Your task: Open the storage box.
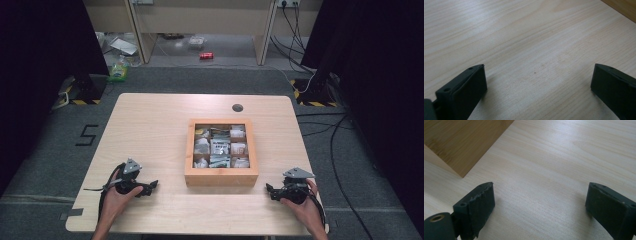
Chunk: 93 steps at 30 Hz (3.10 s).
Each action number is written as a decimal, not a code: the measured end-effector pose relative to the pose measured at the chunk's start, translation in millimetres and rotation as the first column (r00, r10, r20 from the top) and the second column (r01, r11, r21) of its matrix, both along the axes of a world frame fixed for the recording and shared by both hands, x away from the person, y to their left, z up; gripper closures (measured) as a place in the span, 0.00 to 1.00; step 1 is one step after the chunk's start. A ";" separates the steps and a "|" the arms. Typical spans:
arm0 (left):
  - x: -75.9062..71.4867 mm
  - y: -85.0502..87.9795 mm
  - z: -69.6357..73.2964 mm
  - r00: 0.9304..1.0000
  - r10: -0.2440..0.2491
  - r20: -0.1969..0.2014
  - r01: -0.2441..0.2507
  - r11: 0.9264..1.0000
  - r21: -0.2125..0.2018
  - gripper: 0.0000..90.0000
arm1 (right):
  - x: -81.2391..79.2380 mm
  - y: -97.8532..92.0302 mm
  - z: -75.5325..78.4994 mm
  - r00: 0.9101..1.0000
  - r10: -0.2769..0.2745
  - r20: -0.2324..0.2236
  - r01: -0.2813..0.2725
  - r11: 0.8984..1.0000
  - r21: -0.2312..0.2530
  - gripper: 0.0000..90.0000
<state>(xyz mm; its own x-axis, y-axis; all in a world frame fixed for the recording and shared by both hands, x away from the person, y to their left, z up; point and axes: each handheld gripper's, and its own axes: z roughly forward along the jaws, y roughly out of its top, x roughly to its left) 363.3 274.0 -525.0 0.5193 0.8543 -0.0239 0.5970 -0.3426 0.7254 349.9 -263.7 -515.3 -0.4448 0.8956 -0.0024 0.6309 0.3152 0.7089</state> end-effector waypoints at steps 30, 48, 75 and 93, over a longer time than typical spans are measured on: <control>0.1 0.1 0.0 1.000 0.000 0.000 0.000 1.000 0.000 0.00 | -4.1 -3.5 22.3 0.996 0.031 0.082 -0.041 0.991 0.124 0.27; 0.2 0.1 0.0 1.000 -0.002 0.000 0.002 1.000 0.001 0.00 | -18.7 22.3 42.0 0.973 0.169 0.158 -0.193 0.969 0.153 0.45; 0.2 0.1 0.0 1.000 -0.001 0.000 0.001 1.000 0.000 0.00 | -13.1 52.1 42.1 0.956 0.243 0.164 -0.266 0.955 0.135 0.59; 0.2 0.2 0.1 1.000 -0.002 0.000 0.002 1.000 0.001 0.00 | -13.0 50.3 44.7 0.962 0.224 0.156 -0.252 0.948 0.193 0.59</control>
